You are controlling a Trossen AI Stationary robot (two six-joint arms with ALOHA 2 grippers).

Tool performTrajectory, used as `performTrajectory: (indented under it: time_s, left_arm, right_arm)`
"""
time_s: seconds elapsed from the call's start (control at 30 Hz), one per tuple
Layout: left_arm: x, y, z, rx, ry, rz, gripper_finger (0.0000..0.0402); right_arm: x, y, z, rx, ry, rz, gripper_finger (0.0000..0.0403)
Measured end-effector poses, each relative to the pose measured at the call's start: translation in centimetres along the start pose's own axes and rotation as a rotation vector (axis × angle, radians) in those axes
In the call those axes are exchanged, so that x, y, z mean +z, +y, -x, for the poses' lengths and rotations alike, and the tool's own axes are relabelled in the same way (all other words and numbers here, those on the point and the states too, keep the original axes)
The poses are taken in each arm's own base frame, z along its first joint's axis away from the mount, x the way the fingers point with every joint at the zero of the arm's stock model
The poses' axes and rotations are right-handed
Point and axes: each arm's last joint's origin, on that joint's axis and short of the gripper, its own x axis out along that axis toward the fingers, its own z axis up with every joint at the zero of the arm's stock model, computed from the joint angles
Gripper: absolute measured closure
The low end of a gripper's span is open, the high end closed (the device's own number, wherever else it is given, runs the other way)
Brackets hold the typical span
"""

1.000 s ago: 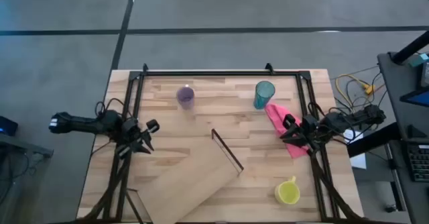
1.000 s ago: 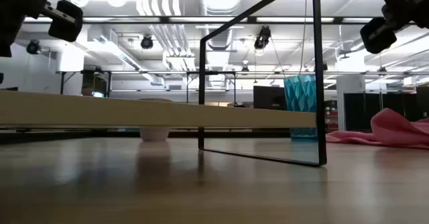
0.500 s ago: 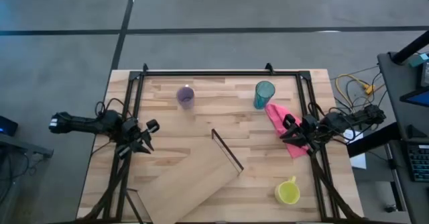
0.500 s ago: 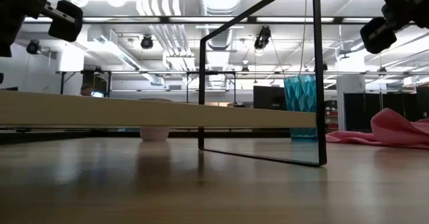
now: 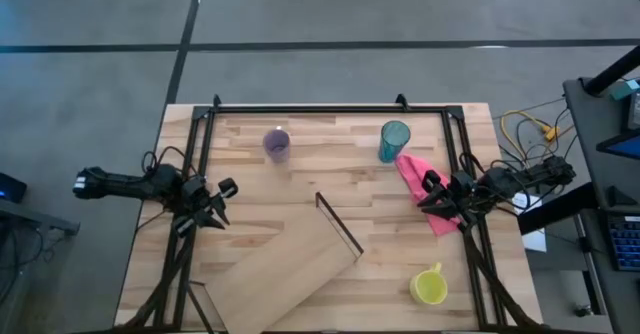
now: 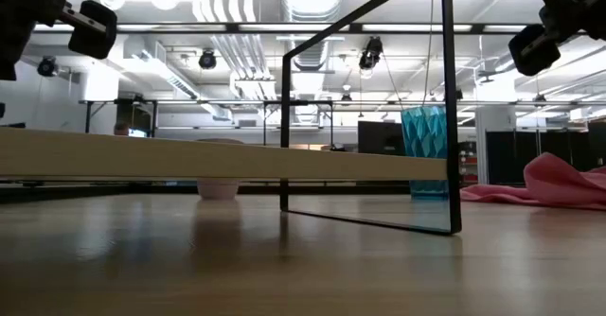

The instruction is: Stack small to large cups/mugs on shelf

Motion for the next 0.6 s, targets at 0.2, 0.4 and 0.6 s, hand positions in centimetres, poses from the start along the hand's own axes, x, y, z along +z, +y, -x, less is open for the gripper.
performTrajectory:
  time_s: [0.2, 0.4, 0.6]
  left_arm:
    - [0.00, 0.00, 0.00, 0.000, 0.000, 0.000, 0.0354]
    - [0.00, 0.00, 0.00, 0.000, 0.000, 0.000, 0.0354]
    - [0.00, 0.00, 0.00, 0.000, 0.000, 0.000, 0.0354]
  right_arm:
    - [0.00, 0.00, 0.00, 0.000, 0.000, 0.000, 0.0323]
    - [0.00, 0.00, 0.00, 0.000, 0.000, 0.000, 0.0330]
    - [0.00, 0.00, 0.00, -0.001, 0.000, 0.000, 0.0325]
